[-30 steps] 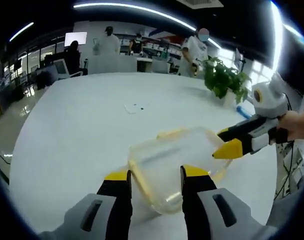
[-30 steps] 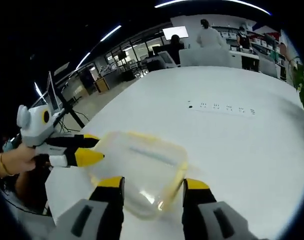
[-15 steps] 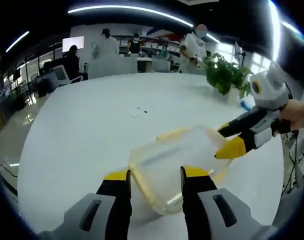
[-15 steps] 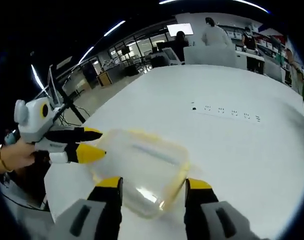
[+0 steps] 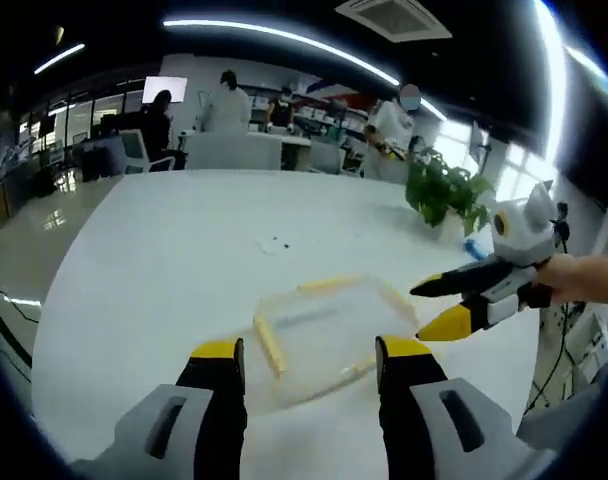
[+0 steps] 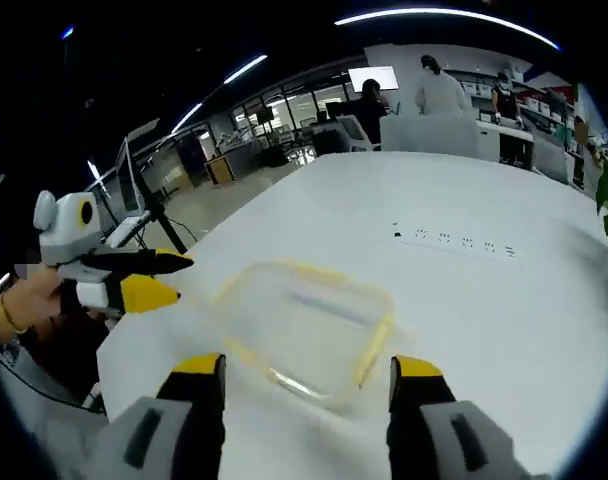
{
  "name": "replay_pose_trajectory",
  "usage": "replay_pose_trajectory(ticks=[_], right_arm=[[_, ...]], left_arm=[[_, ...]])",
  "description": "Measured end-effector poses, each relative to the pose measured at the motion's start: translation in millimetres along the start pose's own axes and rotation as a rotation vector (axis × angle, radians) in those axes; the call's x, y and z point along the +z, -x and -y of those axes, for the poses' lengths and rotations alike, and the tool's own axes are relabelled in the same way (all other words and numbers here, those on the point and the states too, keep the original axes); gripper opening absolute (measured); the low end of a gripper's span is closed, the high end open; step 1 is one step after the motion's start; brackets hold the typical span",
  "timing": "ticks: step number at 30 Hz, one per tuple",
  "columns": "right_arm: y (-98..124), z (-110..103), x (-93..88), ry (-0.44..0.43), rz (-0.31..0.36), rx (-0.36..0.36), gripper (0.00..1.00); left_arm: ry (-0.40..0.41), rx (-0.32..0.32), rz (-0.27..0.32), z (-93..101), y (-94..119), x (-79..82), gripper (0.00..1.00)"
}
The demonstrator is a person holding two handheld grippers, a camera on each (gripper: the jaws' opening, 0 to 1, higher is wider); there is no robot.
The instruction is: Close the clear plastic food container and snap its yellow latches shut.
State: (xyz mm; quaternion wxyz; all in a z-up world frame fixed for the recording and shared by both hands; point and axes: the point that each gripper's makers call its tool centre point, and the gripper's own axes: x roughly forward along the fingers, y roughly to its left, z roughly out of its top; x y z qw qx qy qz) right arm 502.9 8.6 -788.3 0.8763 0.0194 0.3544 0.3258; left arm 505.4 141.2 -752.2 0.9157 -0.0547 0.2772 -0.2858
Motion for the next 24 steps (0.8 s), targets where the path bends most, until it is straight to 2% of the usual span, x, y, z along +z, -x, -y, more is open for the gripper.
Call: replay_pose_trajectory(ticks=[4,8,9,13,17,18,24], right_arm=[[15.6,-7.6,2.5,0.025,0.010,-0.005,0.65],[31.4,-16.7,5.5,0.038,0.044,-0.016,0.65],[36.1,-20.8,4.1,0.040,0.049,-0.017,0.65],[50.1,-32.6,-3.2,0.042,0.066,-0.022,0.66],[63.3,-46.3,-16.3,0.041,0.085,-0.017,0.78],[67.5,-50.6,-21.3,0.042,0.085,-0.016,0.80],[87.3,-61.8,-42.5,0.015,0.110,-0.018,0.79]], left_arm=[[-0.025,-0.013,0.023,10.8,20.3,3.4,0.56],[-0.068,-0.001,0.081,16.6,42.1,13.4,0.56],[-0.076,0.009,0.106,17.5,48.9,16.6,0.56],[-0.070,0.007,0.128,23.5,65.3,15.1,0.57],[-0.069,-0.003,0.131,32.1,78.7,3.6,0.58],[-0.049,-0.027,0.131,37.8,82.9,-2.7,0.59],[-0.032,-0.037,0.123,46.7,104.3,-34.5,0.64]])
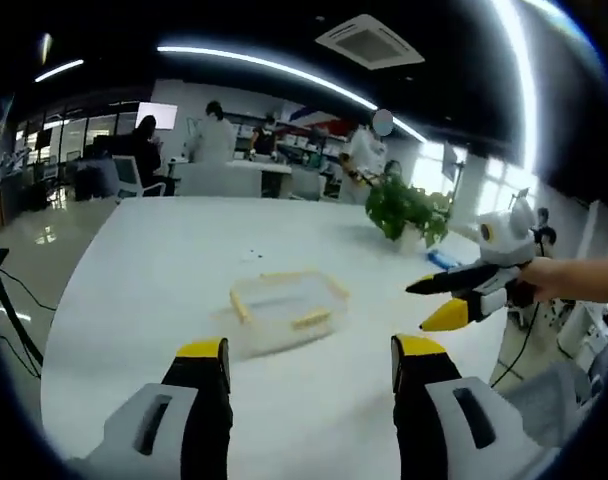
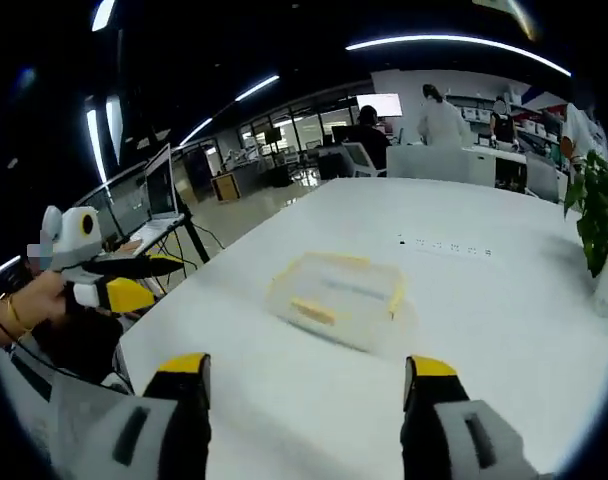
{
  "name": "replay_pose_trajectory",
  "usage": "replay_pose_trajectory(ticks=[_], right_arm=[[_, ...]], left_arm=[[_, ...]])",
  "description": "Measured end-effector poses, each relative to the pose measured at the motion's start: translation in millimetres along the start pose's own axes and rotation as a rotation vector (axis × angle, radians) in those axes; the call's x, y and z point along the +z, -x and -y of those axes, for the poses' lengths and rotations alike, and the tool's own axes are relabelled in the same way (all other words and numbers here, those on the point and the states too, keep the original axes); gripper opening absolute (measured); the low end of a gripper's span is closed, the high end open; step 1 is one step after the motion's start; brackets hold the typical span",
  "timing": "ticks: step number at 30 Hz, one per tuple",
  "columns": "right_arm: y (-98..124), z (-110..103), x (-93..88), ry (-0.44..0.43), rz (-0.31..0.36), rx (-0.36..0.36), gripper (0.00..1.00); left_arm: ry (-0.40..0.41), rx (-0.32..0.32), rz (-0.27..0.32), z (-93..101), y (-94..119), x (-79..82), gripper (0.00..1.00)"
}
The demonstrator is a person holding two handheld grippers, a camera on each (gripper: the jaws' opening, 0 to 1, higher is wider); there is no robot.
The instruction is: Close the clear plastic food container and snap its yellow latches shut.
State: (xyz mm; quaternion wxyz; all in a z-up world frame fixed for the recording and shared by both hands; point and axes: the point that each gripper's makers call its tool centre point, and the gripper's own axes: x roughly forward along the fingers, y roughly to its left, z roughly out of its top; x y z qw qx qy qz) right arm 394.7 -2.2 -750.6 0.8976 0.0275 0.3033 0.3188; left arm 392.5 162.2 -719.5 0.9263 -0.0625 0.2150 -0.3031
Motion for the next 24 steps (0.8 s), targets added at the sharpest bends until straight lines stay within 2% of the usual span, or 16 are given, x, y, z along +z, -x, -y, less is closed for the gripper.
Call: replay_pose_trajectory(ticks=[6,12,17,24], right_arm=[[17.2,-12.4,-31.5,-0.024,-0.007,-0.005,0.79],[34.3,-22.2,-60.1,-0.031,-0.019,-0.020,0.78],[51.1,-22.9,-73.8,-0.034,-0.022,-0.028,0.78],[67.5,-24.2,-82.1,-0.042,-0.020,-0.044,0.77]], left_arm=[[0.008,-0.002,-0.018,8.5,15.5,-22.7,0.66],[-0.026,-0.011,0.004,22.0,33.3,-28.3,0.68],[-0.058,-0.004,0.007,26.0,48.8,-34.6,0.70],[-0.058,0.007,-0.004,25.5,56.7,-47.1,0.73]])
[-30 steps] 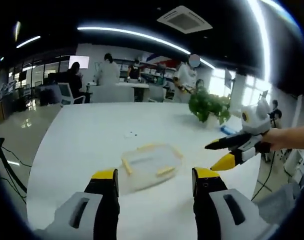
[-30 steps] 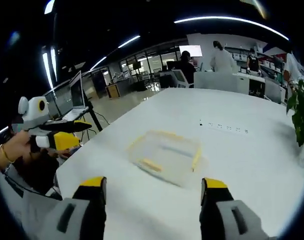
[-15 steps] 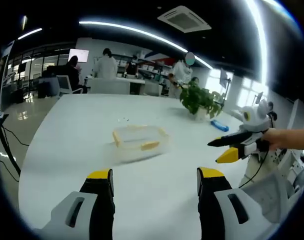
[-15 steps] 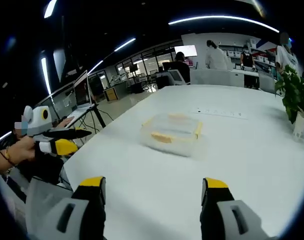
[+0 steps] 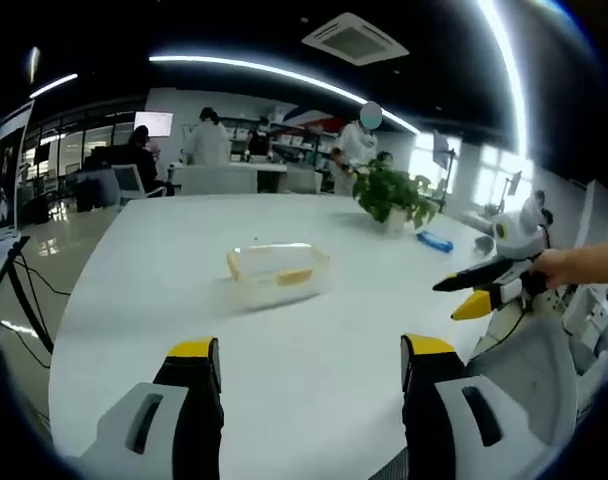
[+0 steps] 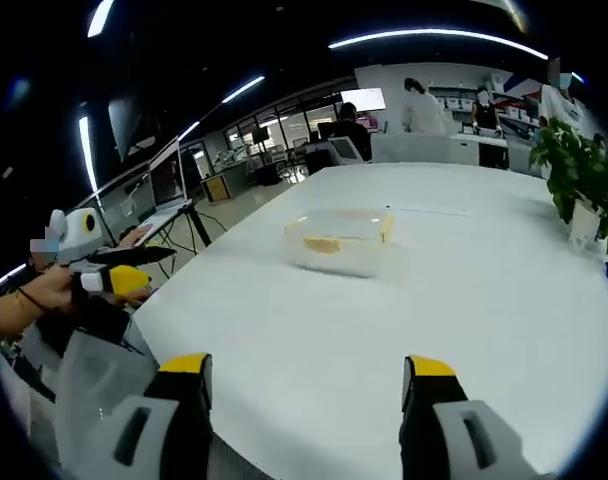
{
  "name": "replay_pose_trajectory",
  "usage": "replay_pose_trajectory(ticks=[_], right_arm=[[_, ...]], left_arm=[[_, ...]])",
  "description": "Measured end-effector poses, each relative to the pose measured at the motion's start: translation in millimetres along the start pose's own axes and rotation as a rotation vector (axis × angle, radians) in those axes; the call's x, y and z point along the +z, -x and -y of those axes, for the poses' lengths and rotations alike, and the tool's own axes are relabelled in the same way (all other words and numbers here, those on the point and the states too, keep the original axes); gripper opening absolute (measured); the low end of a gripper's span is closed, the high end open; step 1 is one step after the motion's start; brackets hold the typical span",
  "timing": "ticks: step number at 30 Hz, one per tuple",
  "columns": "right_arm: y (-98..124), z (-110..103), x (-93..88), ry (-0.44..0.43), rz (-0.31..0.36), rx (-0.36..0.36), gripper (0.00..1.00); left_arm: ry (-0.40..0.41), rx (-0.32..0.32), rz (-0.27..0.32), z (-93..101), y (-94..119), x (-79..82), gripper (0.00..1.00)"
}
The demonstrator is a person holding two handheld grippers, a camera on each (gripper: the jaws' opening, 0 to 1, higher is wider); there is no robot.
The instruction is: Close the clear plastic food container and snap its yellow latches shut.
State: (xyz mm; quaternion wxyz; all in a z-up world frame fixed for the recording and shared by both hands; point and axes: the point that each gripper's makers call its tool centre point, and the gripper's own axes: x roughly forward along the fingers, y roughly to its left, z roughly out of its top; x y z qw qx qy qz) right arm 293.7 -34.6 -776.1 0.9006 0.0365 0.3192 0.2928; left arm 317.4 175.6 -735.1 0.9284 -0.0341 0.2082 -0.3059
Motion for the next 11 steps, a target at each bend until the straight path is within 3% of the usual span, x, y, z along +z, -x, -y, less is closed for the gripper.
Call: replay_pose_trajectory(ticks=[11], right_arm=[[15.2,-4.6,8.9,-0.039,0.078,0.007,0.77]], left_arm=[[0.002,0.034,-0.013,-3.6,5.8,-9.3,0.73]])
